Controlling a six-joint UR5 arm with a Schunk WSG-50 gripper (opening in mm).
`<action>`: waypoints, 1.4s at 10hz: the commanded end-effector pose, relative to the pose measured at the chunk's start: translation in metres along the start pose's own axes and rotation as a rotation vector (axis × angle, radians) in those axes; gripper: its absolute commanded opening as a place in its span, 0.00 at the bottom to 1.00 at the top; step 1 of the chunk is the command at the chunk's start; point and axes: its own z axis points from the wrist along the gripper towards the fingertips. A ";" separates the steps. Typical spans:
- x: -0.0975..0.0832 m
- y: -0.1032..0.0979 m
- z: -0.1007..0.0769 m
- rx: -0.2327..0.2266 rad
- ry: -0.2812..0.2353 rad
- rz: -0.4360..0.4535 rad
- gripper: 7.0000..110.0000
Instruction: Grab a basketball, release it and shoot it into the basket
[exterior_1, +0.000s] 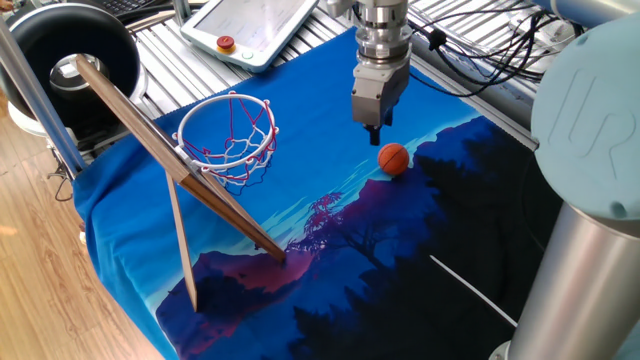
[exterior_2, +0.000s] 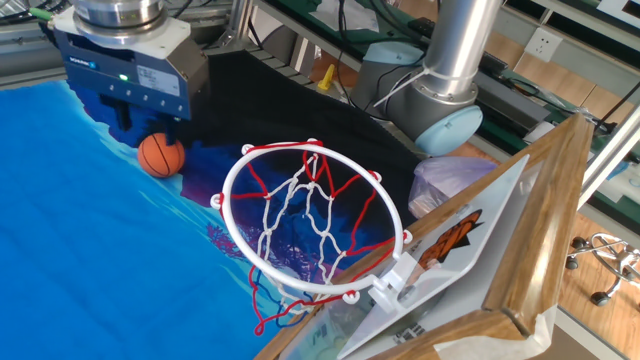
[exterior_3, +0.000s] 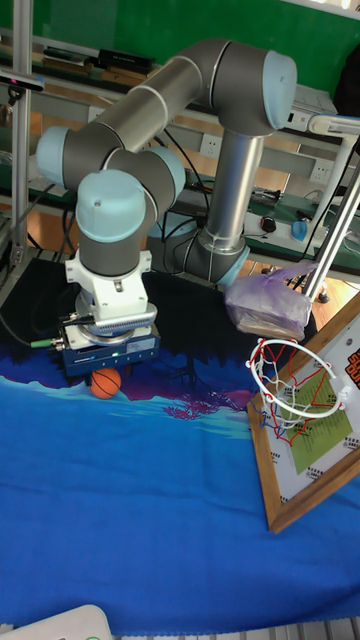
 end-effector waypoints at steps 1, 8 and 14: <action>-0.002 -0.003 0.012 -0.016 -0.036 -0.034 0.57; 0.010 -0.003 0.041 -0.011 -0.017 -0.028 0.57; 0.009 0.000 0.049 -0.014 -0.036 -0.035 0.57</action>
